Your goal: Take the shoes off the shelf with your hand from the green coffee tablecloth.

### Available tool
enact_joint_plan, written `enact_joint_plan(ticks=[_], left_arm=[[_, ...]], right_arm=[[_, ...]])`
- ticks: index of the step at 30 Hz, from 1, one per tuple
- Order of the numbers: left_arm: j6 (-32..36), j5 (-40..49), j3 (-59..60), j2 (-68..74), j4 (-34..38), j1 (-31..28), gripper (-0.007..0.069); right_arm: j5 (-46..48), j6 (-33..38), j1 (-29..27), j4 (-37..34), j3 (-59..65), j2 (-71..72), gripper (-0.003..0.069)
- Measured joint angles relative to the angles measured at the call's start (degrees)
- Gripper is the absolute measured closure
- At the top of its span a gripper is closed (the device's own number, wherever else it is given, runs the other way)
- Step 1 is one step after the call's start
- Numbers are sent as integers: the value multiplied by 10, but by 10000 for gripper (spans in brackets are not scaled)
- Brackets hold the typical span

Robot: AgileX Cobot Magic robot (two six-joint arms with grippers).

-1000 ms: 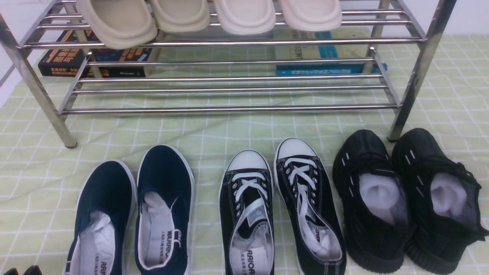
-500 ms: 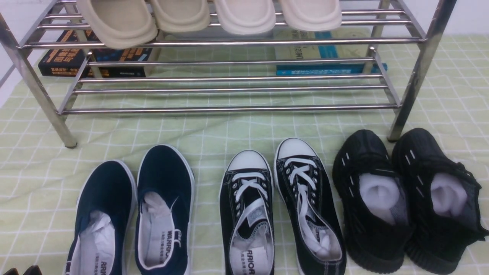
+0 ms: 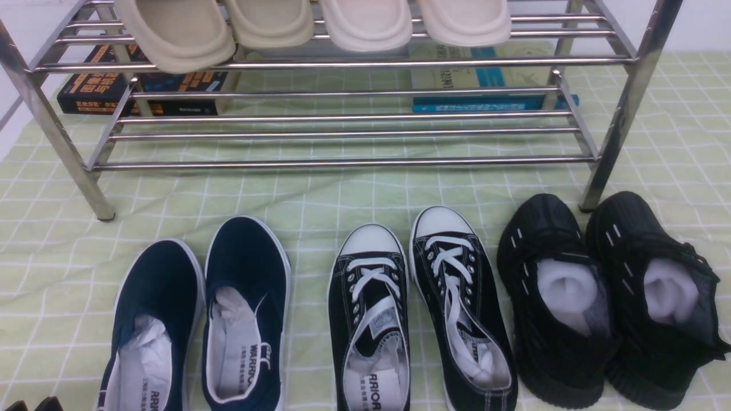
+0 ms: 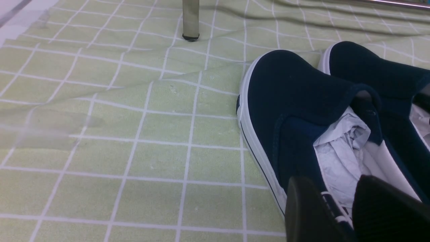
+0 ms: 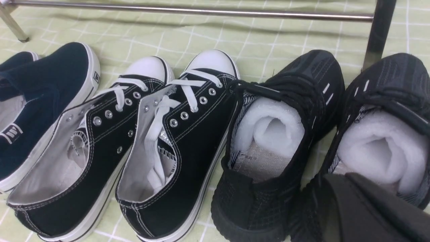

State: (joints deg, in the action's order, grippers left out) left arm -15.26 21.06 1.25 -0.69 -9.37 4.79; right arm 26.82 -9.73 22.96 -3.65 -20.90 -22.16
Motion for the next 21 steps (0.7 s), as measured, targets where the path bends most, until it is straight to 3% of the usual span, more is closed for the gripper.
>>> enact_joint_plan(ticks=[7, 14, 21], left_arm=[[0, 0, 0, 0, 0, 0, 385], [0, 0, 0, 0, 0, 0, 385], [0, 0, 0, 0, 0, 0, 385]], right_arm=[[-49, 7, -2, 0, 37, 27, 657], [-83, 120, -119, -33, 162, 150, 656], [-69, 135, -216, -37, 221, 224, 650]])
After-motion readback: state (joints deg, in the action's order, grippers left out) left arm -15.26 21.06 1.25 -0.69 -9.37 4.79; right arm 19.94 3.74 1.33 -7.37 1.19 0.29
